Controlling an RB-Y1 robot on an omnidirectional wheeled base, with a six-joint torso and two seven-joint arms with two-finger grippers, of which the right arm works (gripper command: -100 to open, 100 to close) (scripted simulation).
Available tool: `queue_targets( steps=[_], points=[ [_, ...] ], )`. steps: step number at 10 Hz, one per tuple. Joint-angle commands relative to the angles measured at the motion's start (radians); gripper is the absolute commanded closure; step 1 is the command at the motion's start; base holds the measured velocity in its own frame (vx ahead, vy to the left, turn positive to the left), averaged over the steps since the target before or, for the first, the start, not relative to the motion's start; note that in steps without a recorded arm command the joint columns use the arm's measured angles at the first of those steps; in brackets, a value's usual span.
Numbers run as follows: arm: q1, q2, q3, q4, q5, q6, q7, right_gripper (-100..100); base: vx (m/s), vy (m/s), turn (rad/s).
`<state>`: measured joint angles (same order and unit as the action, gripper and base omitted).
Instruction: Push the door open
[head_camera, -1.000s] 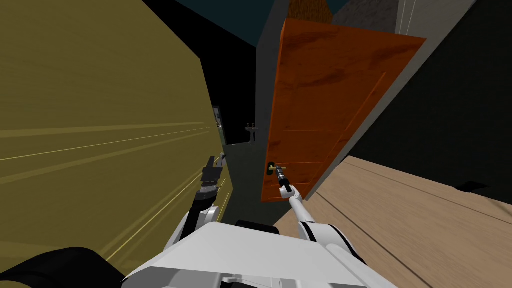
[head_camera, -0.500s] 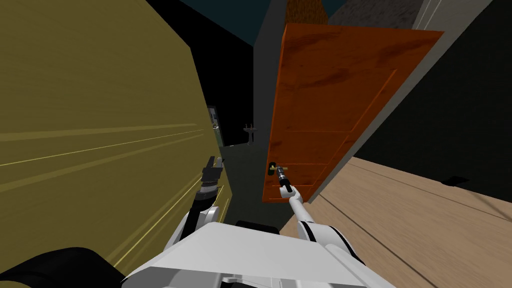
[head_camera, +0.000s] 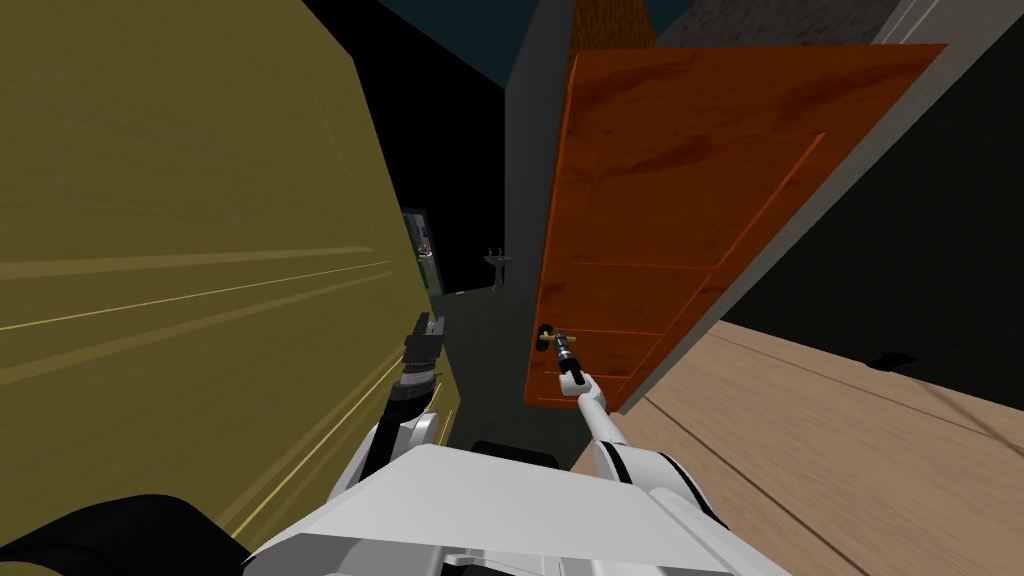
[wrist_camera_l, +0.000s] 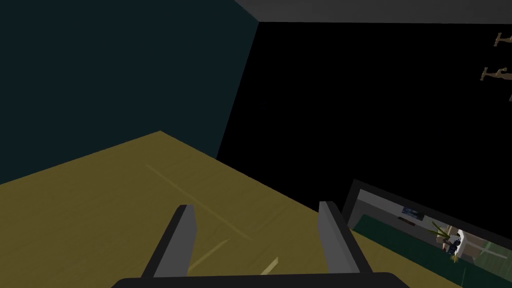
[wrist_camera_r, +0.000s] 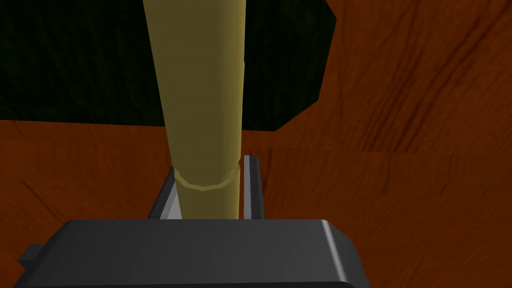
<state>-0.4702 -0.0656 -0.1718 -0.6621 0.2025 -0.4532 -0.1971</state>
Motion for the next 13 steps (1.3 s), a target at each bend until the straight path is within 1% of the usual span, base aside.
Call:
queue_targets(
  steps=[1, 4, 6, 9, 10, 11, 12, 13],
  points=[
    [-0.002, -0.017, -0.013, -0.011, -0.012, -0.001, 0.019, 100, 0.161, -0.004, -0.074],
    [-0.004, -0.021, -0.023, -0.011, -0.028, -0.001, 0.045, 100, 0.171, -0.024, -0.068],
    [-0.004, -0.021, -0.023, -0.011, -0.028, -0.001, 0.045, 100, 0.070, -0.036, -0.021],
    [-0.007, -0.022, -0.043, -0.011, -0.059, -0.001, 0.095, 100, 0.152, -0.031, -0.122],
    [-0.007, -0.022, -0.043, -0.011, -0.059, -0.001, 0.095, 100, 0.126, 0.006, -0.041],
    [-0.007, -0.022, -0.043, 0.015, -0.059, -0.001, 0.095, 100, 0.055, 0.000, -0.026],
    [-0.007, -0.022, -0.043, -0.011, -0.059, -0.001, 0.095, 100, 0.020, -0.017, -0.035],
    [-0.009, -0.021, -0.050, -0.011, -0.071, -0.001, 0.115, 100, 0.082, -0.038, -0.107]
  ],
)
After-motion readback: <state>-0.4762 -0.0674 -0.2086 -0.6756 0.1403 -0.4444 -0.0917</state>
